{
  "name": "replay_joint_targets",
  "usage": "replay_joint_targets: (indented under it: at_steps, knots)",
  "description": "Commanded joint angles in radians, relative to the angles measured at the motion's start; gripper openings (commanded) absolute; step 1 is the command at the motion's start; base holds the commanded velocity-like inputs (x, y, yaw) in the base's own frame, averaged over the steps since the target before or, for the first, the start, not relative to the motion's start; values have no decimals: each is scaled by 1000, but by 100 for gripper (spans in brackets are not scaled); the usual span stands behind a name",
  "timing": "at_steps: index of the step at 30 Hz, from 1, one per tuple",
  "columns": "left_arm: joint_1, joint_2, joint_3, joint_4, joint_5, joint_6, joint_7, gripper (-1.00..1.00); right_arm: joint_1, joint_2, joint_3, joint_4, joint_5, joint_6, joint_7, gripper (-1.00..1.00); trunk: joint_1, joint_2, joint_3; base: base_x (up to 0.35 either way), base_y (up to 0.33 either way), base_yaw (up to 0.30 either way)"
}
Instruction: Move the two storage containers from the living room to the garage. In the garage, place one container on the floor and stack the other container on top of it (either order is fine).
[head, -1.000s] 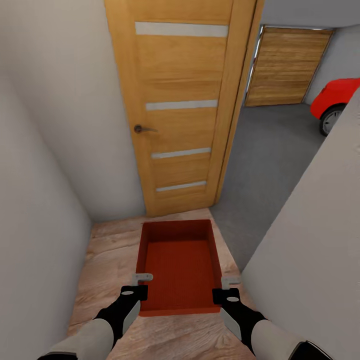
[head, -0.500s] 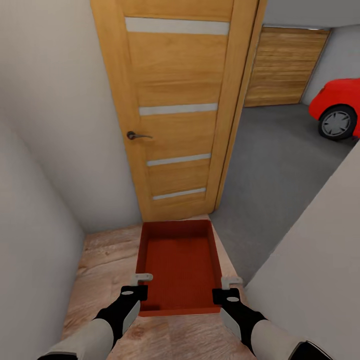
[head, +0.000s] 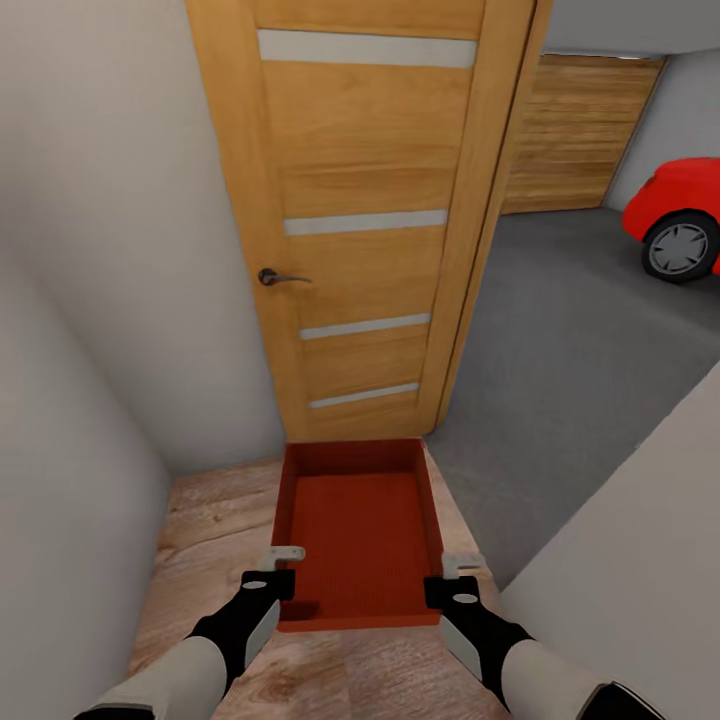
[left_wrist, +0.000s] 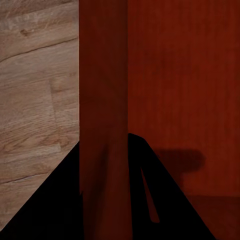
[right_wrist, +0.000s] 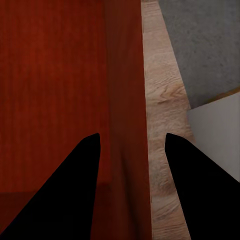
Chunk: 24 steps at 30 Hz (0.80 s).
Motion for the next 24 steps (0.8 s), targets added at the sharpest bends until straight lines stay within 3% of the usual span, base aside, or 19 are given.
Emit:
replay_joint_targets:
  at_steps: [1,15,20,24]
  knots:
    - [0,95,28,-1,52,6,-70,-100,-1,-23,-33,-6,5,-27,2,-100,1,-2,-2,64,294,0]
    - [0,96,27,-1,51,3,-70,-100,-1,-22,-32,-6,5,-27,2,-100,1,-2,-2,105,307,-11]
    - [0,96,27,-1,51,-1,-70,-100,-1,-21,-32,-6,5,-27,2,-100,1,-2,-2,38,59,-234]
    - [0,95,27,0,51,-44,-69,-100,-1,-21,-31,-6,5,-27,2,-100,1,-2,-2,3,5,-281]
